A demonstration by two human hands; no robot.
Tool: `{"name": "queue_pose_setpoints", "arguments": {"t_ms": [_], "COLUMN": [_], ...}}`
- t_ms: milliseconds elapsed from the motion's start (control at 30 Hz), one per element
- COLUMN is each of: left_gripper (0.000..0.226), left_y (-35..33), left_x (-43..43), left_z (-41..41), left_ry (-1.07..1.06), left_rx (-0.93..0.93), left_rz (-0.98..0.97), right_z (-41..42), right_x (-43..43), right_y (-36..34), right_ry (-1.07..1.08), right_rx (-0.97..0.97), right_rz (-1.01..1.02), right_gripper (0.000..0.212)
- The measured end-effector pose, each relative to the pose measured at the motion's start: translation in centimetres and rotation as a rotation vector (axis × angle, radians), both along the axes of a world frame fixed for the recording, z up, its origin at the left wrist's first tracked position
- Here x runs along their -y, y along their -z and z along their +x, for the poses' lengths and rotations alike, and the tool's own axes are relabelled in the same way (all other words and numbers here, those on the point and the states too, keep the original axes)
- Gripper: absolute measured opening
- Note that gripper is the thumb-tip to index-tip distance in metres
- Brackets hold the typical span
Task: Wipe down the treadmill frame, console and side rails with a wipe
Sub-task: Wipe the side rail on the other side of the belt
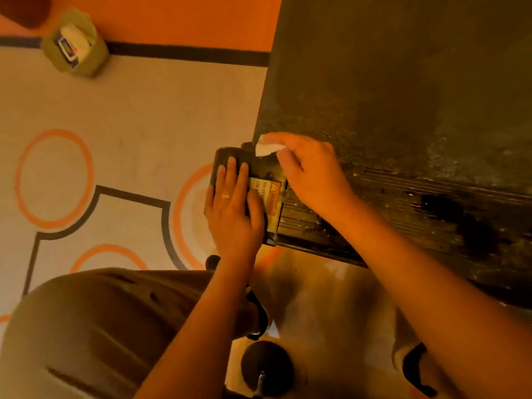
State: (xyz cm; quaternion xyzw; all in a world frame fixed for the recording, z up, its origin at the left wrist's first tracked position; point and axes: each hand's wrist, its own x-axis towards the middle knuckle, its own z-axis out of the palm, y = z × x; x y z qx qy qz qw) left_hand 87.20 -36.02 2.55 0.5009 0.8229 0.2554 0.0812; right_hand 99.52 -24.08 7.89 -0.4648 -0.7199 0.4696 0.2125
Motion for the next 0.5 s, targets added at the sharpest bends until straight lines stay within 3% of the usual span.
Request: {"name": "queue_pose_setpoints", "arguments": {"t_ms": [400, 500], "left_gripper": [0.050, 0.048], "left_y": [0.4, -1.0], "left_x": [-0.1, -0.2], "left_z": [0.1, -0.5], "left_ry": [0.006, -0.012], "left_rx": [-0.022, 0.178], "left_rz": [0.056, 0.081], "right_z": [-1.5, -1.7], "right_x": [0.9, 1.9], "right_y": [-0.1, -0.7], "right_ry": [-0.081, -0.089], "right_rx": [0.008, 0.036], "right_rz": [0.072, 0.069], "right_gripper": [0.035, 0.035]}}
